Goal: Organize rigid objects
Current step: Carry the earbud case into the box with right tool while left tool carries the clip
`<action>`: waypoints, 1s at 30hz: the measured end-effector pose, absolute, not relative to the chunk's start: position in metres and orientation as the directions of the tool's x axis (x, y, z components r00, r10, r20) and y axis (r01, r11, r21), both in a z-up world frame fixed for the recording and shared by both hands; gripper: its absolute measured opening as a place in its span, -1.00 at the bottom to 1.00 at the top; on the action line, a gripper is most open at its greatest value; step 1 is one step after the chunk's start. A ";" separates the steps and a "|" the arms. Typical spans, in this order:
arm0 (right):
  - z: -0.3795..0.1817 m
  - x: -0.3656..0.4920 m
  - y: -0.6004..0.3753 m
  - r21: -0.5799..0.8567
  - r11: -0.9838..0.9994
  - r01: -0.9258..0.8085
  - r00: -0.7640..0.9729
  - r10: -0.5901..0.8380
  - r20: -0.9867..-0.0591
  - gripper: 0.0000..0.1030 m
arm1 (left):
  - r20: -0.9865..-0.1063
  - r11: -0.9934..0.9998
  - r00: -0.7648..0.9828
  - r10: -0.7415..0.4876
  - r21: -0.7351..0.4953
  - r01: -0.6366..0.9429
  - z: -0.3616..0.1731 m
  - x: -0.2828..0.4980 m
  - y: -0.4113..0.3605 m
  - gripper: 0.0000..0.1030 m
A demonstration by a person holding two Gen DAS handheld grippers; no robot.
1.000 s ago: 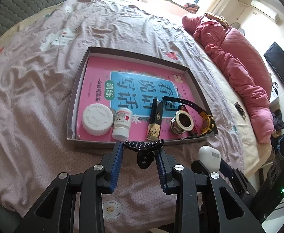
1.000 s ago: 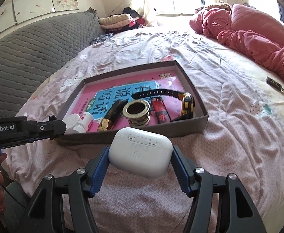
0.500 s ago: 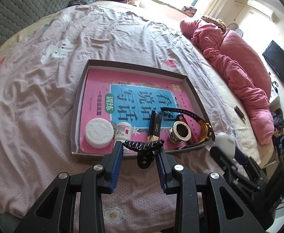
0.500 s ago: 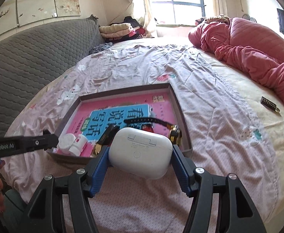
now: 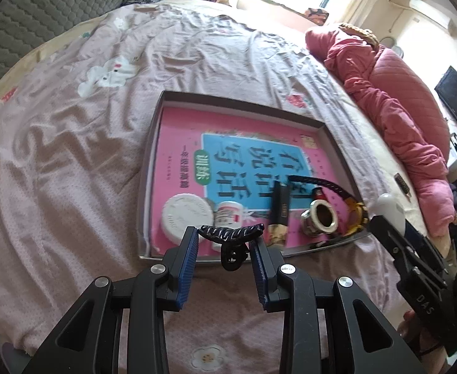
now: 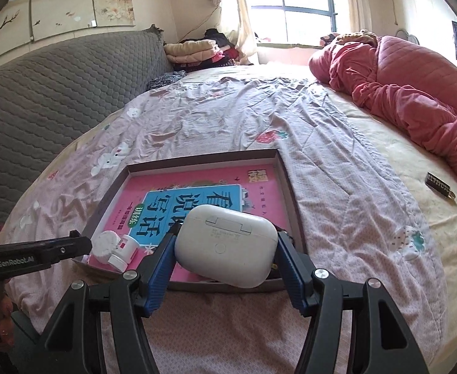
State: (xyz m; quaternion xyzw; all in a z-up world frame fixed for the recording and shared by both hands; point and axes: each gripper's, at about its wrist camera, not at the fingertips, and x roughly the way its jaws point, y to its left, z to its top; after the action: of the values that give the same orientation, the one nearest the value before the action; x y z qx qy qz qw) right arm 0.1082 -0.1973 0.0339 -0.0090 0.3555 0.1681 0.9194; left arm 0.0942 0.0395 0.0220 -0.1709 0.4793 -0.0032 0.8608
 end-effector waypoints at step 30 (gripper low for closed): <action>-0.016 0.130 -0.179 0.067 0.938 -0.339 0.622 0.277 -0.732 0.22 | -0.857 0.945 0.492 -0.151 -0.271 -0.182 -0.020 0.122 0.044 -0.34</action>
State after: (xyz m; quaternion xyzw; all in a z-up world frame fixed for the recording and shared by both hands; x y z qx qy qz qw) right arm 0.1303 -0.1794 -0.0162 -0.0385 0.3996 0.1711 0.8998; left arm 0.1223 0.0436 -0.0201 -0.1654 0.5038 0.0092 0.8478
